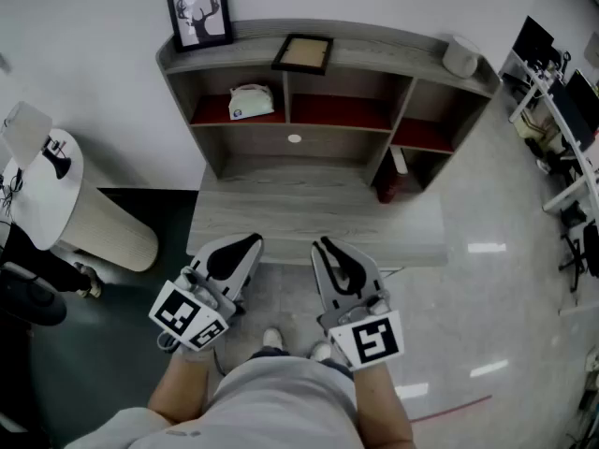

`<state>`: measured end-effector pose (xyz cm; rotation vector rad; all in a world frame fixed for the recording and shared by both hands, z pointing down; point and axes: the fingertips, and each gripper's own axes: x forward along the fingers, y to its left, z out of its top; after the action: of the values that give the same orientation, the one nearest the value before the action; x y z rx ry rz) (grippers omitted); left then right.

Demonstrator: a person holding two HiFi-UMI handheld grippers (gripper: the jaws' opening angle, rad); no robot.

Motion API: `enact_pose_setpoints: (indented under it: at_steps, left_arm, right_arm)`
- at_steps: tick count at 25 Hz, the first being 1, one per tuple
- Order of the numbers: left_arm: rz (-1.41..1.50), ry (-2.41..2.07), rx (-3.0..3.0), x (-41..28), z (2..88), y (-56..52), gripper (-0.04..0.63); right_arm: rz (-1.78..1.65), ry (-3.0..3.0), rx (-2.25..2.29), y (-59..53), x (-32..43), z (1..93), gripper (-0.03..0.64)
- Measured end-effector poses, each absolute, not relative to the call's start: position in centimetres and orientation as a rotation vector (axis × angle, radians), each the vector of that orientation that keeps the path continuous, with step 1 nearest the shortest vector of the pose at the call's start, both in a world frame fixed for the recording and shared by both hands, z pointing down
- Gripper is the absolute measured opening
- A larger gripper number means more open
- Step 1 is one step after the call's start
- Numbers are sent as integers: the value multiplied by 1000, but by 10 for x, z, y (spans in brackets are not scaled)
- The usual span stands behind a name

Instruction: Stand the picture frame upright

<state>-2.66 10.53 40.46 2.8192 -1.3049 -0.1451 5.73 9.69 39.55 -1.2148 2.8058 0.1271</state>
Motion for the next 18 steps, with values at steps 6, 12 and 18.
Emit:
enact_pose_setpoints:
  at_steps: [6,12,18]
  left_arm:
    - [-181,-1276,2793,-42,407,100,14]
    - [-223,-1225,2789,-56,408,95,14]
    - [-236,-1185,2808,-76,405,86,15]
  right_arm:
    - [117,2806,-1235,93,44,400,49]
    - [86,2780,-1257,86,33,400,50]
    - [84,2761,-1308,76,19,401,51]
